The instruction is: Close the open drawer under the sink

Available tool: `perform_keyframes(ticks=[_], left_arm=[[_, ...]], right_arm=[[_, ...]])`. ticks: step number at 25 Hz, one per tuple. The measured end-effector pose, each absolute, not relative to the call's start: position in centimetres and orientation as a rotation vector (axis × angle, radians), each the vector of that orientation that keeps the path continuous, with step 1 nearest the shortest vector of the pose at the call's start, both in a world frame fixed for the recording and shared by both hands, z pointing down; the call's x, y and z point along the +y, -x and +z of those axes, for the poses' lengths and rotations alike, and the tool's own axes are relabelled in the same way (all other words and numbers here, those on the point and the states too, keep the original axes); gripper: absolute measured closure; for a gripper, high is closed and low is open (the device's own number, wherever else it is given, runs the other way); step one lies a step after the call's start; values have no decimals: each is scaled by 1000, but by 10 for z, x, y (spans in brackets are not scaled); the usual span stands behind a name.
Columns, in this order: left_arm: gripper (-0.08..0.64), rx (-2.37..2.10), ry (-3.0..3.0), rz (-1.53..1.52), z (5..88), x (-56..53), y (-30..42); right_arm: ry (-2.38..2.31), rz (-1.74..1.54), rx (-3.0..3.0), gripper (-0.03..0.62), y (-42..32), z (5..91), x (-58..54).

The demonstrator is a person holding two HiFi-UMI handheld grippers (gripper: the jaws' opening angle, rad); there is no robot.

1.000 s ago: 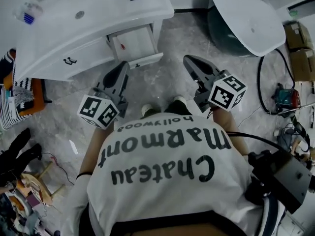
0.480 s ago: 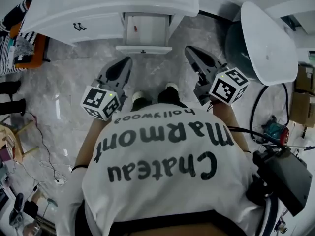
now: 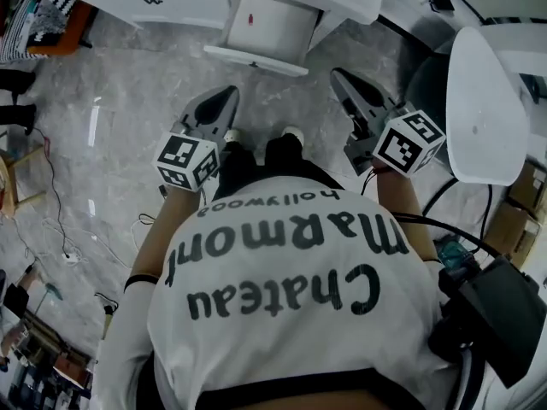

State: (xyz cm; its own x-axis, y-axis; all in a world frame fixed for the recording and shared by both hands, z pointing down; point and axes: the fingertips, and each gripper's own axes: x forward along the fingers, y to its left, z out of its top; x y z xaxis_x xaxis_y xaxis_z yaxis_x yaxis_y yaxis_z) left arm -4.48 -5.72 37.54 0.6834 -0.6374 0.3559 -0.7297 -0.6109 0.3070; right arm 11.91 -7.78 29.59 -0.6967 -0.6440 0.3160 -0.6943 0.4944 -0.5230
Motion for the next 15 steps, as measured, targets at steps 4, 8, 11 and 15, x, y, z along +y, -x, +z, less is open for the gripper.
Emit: perform_keyframes(ticks=[4,8,11,15], left_arm=[[551,-1131,-2381,353,414,-74,33],[551,-1160,-2320,417,449,-80,30],[551,-1152,-2290,488,478,-82,27],[550,-1121,-2259,583,514,-89,27]], right_arm=[[-1118,1079,-2624,580,-132,334,-94],[-1107,1186,-2593,580,-138,362,-97],[-1105,1202,-2574,580,-143,375,-98],[-1122,1233,-2549,580,-151,396,-98]])
